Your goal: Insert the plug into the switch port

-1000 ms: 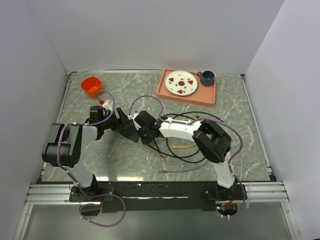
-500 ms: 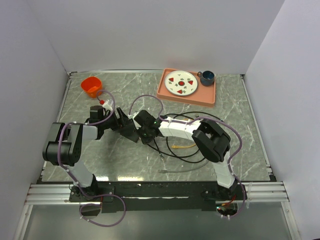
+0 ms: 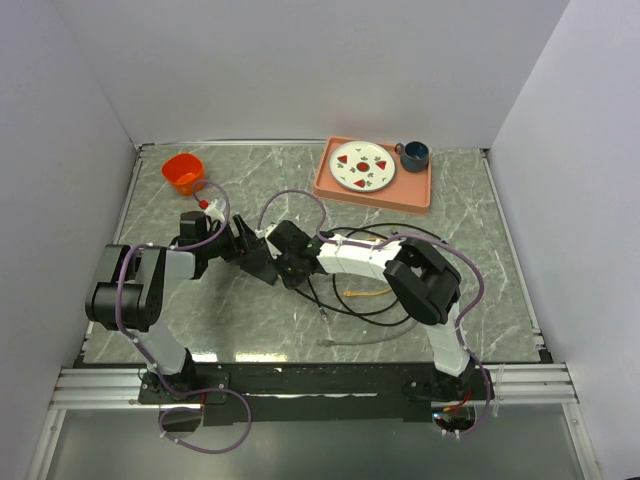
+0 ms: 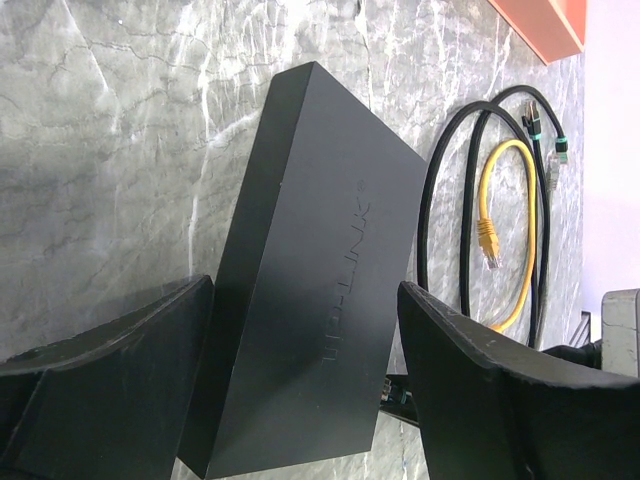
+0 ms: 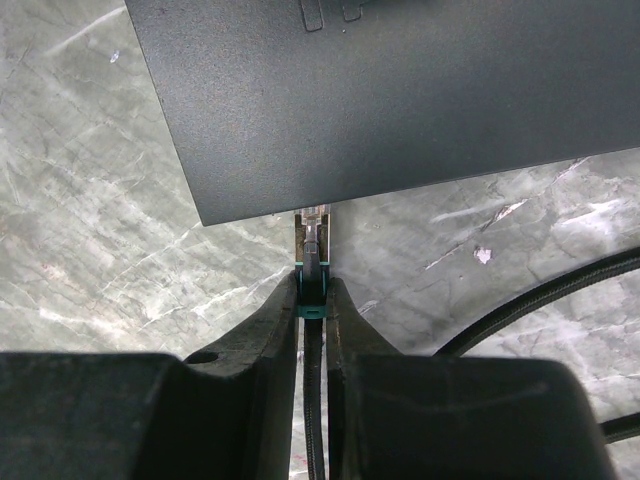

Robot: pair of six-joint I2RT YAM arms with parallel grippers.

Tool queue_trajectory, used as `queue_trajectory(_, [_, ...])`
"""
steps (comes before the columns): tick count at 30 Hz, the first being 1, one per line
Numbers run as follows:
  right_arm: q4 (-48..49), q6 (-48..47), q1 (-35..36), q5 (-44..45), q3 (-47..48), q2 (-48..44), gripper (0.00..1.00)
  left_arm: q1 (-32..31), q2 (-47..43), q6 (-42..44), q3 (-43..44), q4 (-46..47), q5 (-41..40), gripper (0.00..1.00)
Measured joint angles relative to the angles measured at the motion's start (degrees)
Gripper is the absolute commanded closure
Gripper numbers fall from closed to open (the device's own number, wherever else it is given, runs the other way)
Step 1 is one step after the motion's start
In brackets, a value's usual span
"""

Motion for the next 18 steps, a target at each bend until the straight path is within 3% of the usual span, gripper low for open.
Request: queue_trajectory(18, [-4.04, 1.70, 1.25, 1.27, 4.22, 2.10, 1.00, 0.00, 0.39, -1.11, 0.11, 0.74, -0.09, 0.24])
